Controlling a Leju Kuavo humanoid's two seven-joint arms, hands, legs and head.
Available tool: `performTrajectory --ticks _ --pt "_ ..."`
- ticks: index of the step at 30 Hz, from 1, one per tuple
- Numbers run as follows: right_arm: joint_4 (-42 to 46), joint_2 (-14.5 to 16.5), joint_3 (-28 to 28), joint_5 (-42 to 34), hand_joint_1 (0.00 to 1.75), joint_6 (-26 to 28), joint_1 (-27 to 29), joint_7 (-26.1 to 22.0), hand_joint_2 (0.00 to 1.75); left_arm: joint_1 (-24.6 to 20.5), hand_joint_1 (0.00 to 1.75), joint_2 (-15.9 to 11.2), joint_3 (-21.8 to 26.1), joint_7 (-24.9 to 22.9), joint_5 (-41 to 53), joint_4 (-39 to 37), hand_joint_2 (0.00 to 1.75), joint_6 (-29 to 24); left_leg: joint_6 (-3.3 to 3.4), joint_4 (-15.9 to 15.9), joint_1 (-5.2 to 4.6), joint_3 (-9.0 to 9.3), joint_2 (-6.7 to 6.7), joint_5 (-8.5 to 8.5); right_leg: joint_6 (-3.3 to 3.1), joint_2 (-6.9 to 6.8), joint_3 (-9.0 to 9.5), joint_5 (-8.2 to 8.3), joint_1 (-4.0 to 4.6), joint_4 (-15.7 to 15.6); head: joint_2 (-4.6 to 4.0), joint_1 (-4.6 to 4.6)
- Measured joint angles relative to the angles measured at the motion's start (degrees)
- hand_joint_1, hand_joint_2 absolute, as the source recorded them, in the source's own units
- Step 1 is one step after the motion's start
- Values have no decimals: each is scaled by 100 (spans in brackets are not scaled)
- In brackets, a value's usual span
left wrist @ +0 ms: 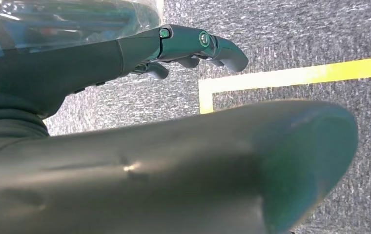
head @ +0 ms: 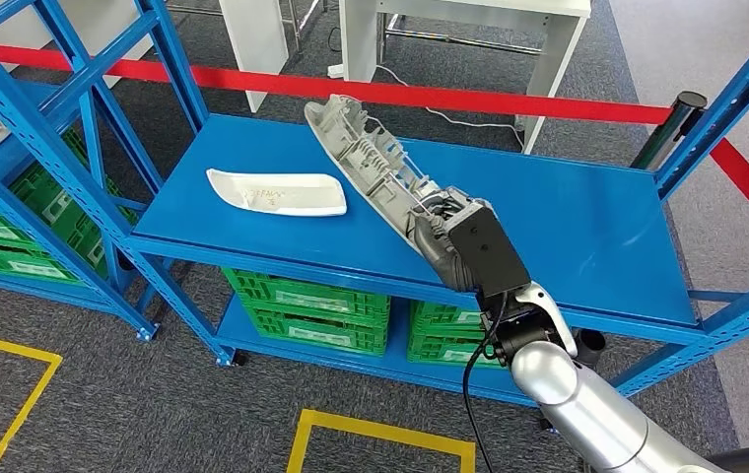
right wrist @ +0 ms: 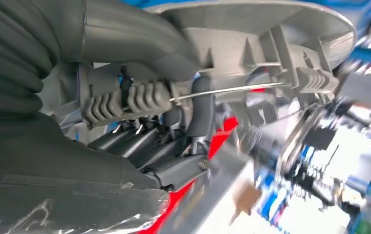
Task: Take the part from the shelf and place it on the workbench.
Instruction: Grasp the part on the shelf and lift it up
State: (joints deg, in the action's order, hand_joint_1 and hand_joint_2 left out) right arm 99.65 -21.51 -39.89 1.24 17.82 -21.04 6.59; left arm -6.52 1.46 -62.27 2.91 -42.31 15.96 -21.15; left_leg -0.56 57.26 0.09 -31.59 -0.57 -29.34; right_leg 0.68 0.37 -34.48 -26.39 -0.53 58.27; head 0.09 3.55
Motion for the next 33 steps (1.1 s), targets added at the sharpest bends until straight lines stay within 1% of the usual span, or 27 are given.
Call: performTrajectory --ticks 4,8,15,19,25,28,33 --pt "325 101 -1 -1034 175 -175 64 -600 175 -1 0 -1 0 60 51 0 0 -96 -1 0 0 0 0 -1 0 1 -1 0 0 0 0 -1" --pt "629 217 -19 -1604 175 -370 106 -1023 175 -3 0 0 -1 125 112 0 0 -186 -1 -1 0 0 0 -1 -1 1 -1 -1 0 0 0 -1" --pt "1172 449 -144 -2052 175 -665 136 -1653 175 -4 0 -2 -11 238 193 0 0 -351 -1 -1 0 0 1 -1 -1 0 -1 -3 0 0 0 -1" --pt "1403 532 -202 -2268 175 -794 169 -1853 175 -4 0 -2 -17 278 216 0 0 -408 -2 -1 0 0 1 -2 0 1 -1 -4 0 0 0 -1" --pt "1746 668 -294 -2818 175 -1194 219 -2252 175 -4 0 -4 -24 319 252 0 0 -473 -3 -1 0 0 1 -3 1 1 -1 -6 0 0 0 -1" --pt "1886 738 -338 -2987 175 -1392 237 -2402 175 -4 0 -4 -34 319 278 0 0 -472 -3 -1 0 0 1 -4 1 1 -1 -6 0 0 0 -1" --pt "2009 830 -417 -3183 175 -1621 272 -2519 175 -5 0 -4 -63 313 310 0 0 -472 -3 -1 0 1 1 -4 1 1 0 -7 0 0 0 -2"
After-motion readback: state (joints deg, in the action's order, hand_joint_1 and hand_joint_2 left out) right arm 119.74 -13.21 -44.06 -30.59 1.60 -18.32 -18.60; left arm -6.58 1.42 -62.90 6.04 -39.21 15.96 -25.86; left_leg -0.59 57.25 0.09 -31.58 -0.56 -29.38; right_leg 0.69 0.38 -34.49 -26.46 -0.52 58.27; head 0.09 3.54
